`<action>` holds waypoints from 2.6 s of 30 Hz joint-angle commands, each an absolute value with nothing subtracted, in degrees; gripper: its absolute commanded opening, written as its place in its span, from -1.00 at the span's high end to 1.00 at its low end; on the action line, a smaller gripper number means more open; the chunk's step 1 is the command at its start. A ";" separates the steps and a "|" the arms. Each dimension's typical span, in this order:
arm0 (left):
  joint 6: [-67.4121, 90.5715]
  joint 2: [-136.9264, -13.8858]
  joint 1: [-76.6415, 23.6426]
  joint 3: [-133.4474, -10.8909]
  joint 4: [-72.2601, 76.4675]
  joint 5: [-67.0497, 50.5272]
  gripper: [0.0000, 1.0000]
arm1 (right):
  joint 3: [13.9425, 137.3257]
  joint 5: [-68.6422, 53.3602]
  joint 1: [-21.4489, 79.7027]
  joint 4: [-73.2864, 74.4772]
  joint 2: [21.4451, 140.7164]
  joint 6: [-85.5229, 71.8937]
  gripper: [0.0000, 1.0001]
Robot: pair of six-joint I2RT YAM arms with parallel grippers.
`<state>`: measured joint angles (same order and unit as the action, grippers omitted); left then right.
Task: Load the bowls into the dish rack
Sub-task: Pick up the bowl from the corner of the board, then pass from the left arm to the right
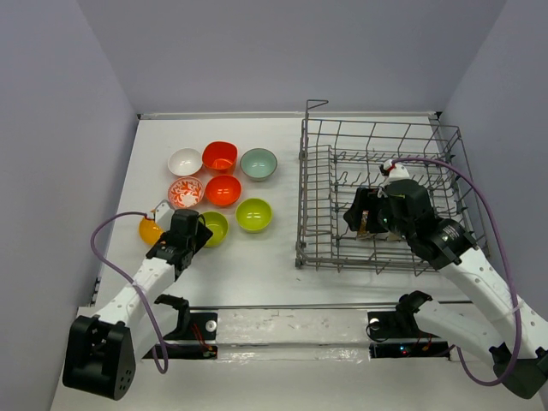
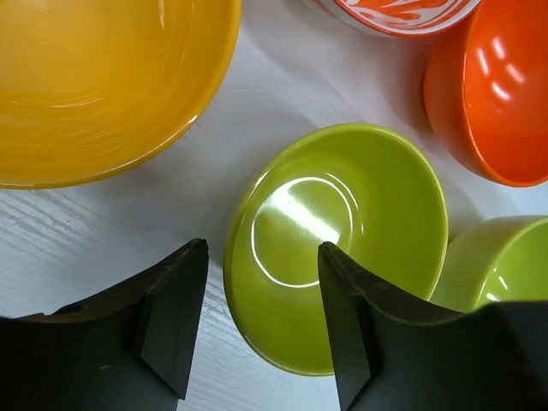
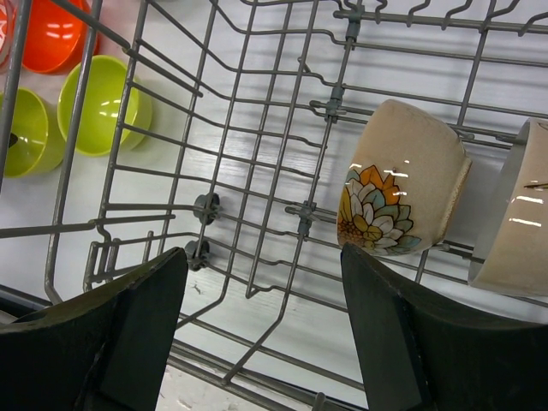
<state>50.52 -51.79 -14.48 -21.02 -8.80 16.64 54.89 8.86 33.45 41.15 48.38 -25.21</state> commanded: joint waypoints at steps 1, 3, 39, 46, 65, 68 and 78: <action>49.31 -53.70 -14.15 -21.18 -6.42 15.65 -0.19 | 54.67 9.41 33.84 40.17 47.64 -25.58 -0.55; 49.22 -55.28 -14.15 -21.71 -6.68 15.21 -0.11 | 54.41 9.40 33.84 40.17 47.72 -25.58 -0.55; 45.43 -59.41 -39.45 -74.79 -31.99 23.64 1.00 | 83.49 3.17 33.84 45.70 59.15 -24.17 -0.52; 47.55 -68.54 -50.97 -83.30 -34.71 31.72 1.00 | 89.11 4.48 33.84 48.69 60.73 -23.64 -0.51; 48.43 -79.89 -58.88 -92.11 -35.16 34.45 1.00 | 89.21 6.24 33.84 51.42 59.59 -22.85 -0.51; 48.34 -80.77 -59.24 -93.07 -35.16 34.45 1.00 | 89.12 6.24 33.84 51.50 59.59 -22.76 -0.51; 48.16 -85.87 -61.08 -97.29 -34.98 34.10 1.00 | 85.78 6.94 33.84 49.48 60.73 -22.41 -0.50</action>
<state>47.46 -85.30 -60.25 -93.82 -37.52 31.83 86.96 5.63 33.45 51.03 60.77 -23.66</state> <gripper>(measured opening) 0.107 0.754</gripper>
